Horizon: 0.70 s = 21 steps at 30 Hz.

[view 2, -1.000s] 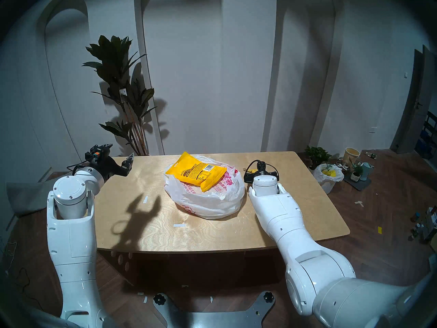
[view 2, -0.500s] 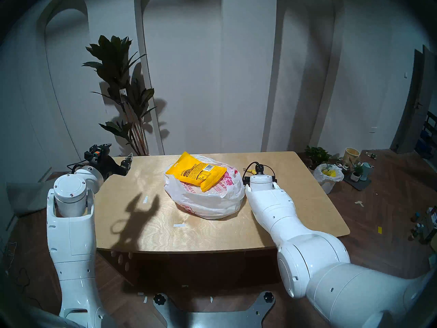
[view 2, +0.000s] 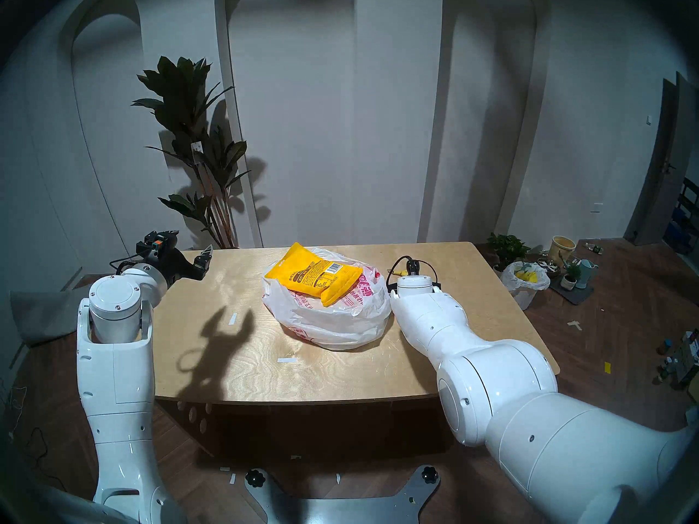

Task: Bag the groceries: heavy items first, fragile items on top

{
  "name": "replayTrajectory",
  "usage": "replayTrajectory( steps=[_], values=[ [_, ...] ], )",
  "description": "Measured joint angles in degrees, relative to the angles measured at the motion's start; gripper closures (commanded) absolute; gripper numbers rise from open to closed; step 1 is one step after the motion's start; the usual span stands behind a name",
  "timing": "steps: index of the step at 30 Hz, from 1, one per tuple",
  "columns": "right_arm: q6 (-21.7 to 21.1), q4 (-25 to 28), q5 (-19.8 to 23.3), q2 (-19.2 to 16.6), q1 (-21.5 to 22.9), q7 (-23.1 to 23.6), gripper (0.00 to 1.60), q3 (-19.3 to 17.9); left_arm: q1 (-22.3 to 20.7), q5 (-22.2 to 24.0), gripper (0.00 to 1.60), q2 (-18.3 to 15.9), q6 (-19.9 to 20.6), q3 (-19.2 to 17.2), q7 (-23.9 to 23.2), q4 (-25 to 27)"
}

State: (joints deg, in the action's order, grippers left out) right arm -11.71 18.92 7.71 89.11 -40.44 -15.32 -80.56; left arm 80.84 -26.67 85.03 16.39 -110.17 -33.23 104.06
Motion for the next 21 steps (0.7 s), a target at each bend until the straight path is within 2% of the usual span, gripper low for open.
replayTrajectory(
  steps=[11, 21],
  values=[
    [4.11, -5.34, 1.59, 0.12, 2.92, 1.34, 1.60, -2.02, -0.17, 0.78, 0.00, -0.23, -0.05, -0.50, 0.21, -0.18],
    [7.01, -1.85, 2.30, 0.12, 5.64, 2.21, 1.60, -2.54, -0.03, 1.65, 0.00, -0.27, -0.22, -0.65, 0.12, -0.10]
  ],
)
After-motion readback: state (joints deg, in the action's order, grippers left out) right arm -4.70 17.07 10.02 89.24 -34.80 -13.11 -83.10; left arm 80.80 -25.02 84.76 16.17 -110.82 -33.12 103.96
